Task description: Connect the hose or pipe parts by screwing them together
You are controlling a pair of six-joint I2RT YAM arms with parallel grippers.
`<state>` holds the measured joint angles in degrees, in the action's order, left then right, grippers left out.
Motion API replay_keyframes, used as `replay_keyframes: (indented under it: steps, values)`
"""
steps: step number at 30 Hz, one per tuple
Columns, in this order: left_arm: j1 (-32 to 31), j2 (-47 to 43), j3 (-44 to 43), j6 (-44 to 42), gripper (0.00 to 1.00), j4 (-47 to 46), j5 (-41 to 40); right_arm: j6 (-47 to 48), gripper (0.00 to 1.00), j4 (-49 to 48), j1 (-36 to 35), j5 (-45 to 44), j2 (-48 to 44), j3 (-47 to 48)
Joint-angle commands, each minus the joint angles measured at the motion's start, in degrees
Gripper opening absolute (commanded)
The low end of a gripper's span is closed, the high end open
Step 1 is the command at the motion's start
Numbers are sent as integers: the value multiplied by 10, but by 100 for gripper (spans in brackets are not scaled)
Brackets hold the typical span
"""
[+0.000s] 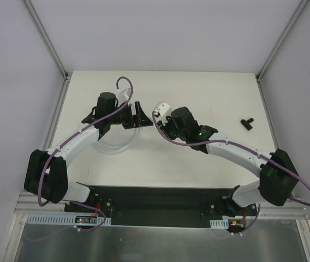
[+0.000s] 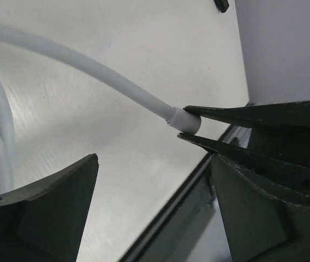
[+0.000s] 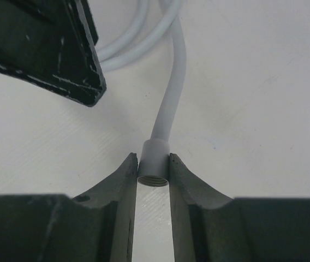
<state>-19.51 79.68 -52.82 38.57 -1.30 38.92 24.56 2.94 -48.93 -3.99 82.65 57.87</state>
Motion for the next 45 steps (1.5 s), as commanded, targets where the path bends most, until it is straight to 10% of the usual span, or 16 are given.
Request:
replay_keyframes:
  steps: [1,13,45]
  values:
    - [-4,-58,26,-239,84,-109,-3,49,2,-43,5,80,-60,7]
    - [-13,-57,43,-706,77,-112,215,64,1,12,56,173,-100,29]
    - [-81,217,-91,-615,64,-369,335,1,1,-25,133,219,-79,15]
